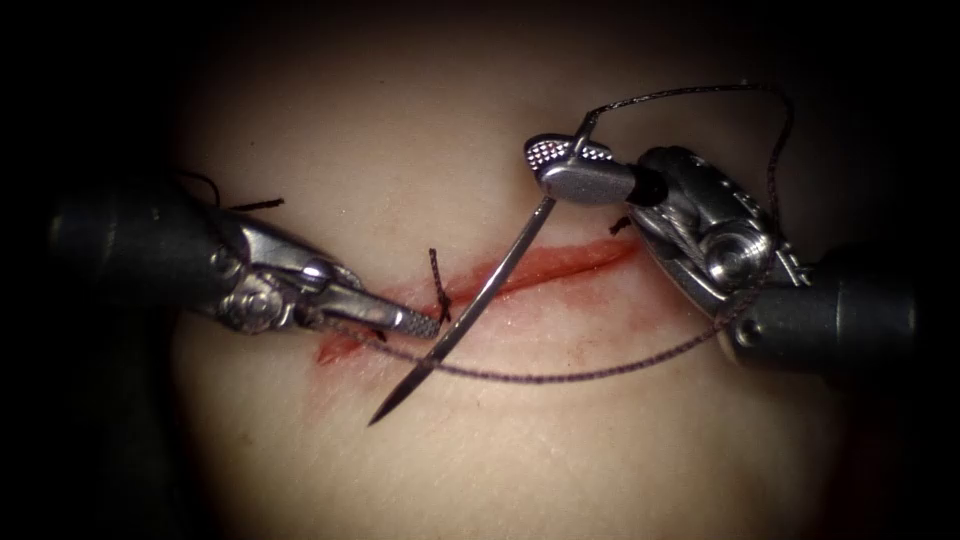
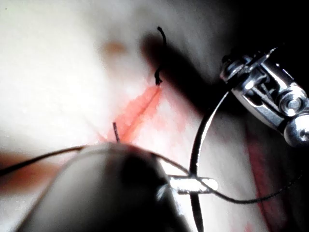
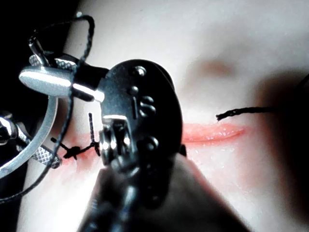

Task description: Wound Closure

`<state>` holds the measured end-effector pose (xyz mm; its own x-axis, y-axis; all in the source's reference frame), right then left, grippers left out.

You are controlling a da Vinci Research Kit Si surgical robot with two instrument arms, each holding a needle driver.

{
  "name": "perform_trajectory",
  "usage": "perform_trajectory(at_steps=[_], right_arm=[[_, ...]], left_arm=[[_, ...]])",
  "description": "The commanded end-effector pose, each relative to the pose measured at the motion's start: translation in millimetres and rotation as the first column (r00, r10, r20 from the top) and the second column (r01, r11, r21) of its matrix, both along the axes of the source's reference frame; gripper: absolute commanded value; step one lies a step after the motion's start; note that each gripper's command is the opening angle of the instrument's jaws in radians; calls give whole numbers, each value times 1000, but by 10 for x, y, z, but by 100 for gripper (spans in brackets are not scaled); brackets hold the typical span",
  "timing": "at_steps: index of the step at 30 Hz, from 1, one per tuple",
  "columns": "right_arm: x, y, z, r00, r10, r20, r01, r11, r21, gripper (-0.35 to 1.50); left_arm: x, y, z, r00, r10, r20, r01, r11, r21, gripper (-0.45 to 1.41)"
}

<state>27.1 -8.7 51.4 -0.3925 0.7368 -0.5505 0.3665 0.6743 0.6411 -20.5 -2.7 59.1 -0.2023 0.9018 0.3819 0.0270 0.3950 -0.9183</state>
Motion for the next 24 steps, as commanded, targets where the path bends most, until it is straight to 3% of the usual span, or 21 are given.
perform_trajectory(at_steps=[1,3,4,9,24], right_arm=[[8,4,-1,1000,-5,-15,5,1000,-26,-35],[9,6,-4,999,-6,-32,4,999,-50,-35],[10,6,-5,999,-3,-35,1,998,-60,-35],[15,3,-8,998,-31,-57,25,995,-100,-35],[24,-5,-16,996,-56,-67,49,993,-110,-35]], left_arm=[[-4,0,3,1000,10,-4,-10,999,35,89],[-4,-1,2,1000,24,-6,-23,997,71,76],[-5,-3,1,999,32,-7,-31,997,76,61],[-9,-7,-1,997,70,-36,-65,992,112,39],[-21,-7,0,993,112,-33,-108,988,110,36]])
